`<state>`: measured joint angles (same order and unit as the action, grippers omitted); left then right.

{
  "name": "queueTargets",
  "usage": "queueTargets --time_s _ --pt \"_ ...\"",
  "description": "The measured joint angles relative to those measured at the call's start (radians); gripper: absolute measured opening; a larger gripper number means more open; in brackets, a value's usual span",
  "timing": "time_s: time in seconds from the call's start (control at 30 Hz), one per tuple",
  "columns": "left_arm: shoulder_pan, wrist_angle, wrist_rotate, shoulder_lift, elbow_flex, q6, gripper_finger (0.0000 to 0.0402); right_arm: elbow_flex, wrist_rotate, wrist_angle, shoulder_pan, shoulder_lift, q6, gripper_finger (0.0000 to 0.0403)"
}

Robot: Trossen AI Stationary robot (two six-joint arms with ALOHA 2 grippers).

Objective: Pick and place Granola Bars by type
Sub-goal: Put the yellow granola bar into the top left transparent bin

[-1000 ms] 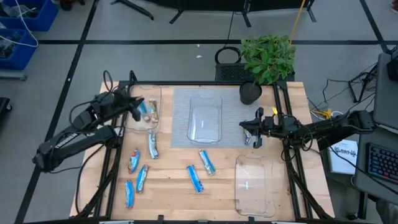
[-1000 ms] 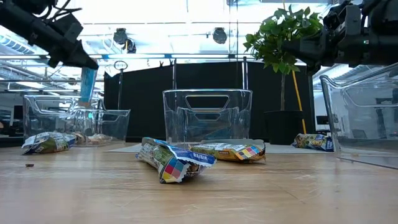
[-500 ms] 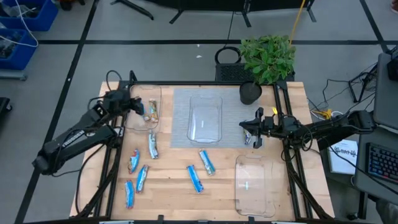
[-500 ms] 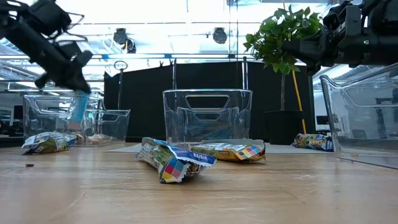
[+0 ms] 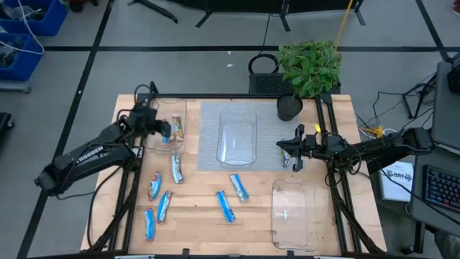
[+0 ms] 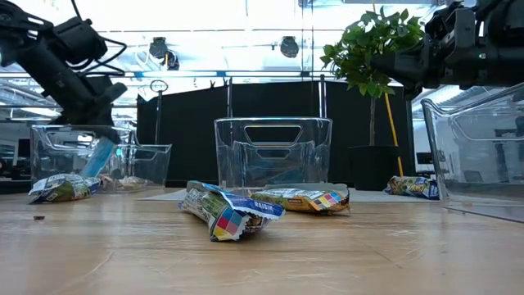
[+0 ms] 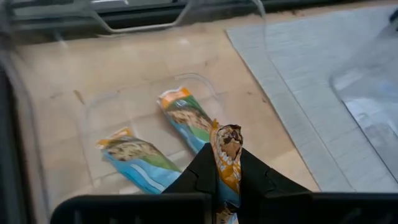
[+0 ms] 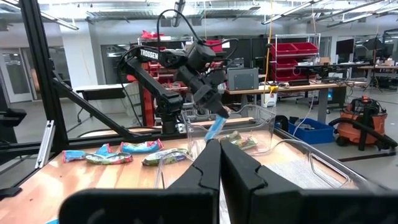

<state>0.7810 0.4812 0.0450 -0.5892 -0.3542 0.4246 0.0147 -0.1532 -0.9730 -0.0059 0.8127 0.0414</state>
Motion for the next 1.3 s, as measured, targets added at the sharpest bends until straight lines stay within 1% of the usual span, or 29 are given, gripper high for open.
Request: queueTargets --time_s 0.2,0.27,0.47,0.97,1.03,1.1,1.3 --pt "-0.053 0.012 0.001 0.0 0.0 0.035 0.0027 0.0 0.0 0.0 0.0 0.0 0.0 0.0001" --pt "-0.076 0.028 0.016 0.0 0.0 0.053 0.0034 0.0 0.0 0.0 0.0 0.0 0.0 0.0001" --pt "-0.124 0.053 0.144 0.0 0.0 0.104 0.0045 0.0 0.0 0.013 0.0 0.0 0.0 0.0002" --pt "-0.212 0.034 0.136 0.0 0.0 0.12 0.0053 0.0 0.0 0.02 0.0 0.0 0.0 0.0004" --pt "-0.219 0.019 0.144 0.0 0.0 0.108 0.0062 -0.001 0.0 0.02 0.0 0.0 0.0 0.0004" --pt "-0.223 0.002 0.16 0.0 0.0 0.107 0.0081 -0.001 0.0 0.021 0.0 0.0 0.0 0.0004" --pt "-0.223 -0.02 0.219 0.0 0.0 0.1 0.0163 -0.001 0.001 0.021 0.0 0.0 0.0 0.0004"
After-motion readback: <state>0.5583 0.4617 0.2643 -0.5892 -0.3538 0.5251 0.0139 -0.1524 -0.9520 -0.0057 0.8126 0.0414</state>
